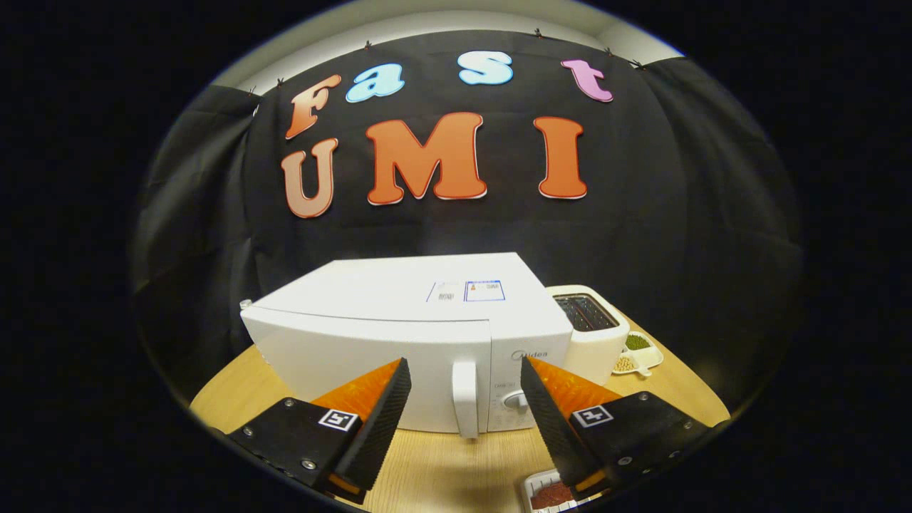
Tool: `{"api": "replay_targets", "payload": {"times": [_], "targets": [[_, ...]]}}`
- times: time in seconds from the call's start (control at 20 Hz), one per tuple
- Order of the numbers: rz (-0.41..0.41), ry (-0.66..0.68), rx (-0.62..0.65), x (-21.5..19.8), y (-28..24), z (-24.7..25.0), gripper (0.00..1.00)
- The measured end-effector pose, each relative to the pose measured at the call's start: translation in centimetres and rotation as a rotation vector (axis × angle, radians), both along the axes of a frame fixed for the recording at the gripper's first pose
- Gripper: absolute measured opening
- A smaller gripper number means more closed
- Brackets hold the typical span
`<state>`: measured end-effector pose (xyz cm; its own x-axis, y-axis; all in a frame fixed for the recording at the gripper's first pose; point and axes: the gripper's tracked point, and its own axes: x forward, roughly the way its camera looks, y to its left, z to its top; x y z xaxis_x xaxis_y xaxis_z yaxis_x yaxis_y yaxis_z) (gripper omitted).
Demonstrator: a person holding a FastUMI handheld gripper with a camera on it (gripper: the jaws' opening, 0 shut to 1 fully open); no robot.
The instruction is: Open the microwave, put the food inside, and close the microwave door.
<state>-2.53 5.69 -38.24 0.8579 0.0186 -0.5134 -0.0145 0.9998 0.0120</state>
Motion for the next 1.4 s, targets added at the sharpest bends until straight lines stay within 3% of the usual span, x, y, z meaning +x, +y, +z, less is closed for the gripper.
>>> {"api": "replay_targets", "payload": {"times": [0.3, 0.55, 0.65, 0.8, 1.1, 1.4], "targets": [[0.008, 0.096, -0.028, -0.3, 0.9, -6.2, 0.74], [-0.016, 0.117, -0.064, 0.6, 0.5, -8.3, 0.58], [-0.028, 0.138, -0.064, 0.8, 0.4, -9.0, 0.5], [-0.045, 0.165, -0.082, 0.8, 0.2, -9.8, 0.3], [-0.075, 0.178, -0.08, 0.3, 0.1, -9.5, 0.16], [-0.082, 0.201, -0.078, -0.1, 0.2, -9.4, 0.09]]}}
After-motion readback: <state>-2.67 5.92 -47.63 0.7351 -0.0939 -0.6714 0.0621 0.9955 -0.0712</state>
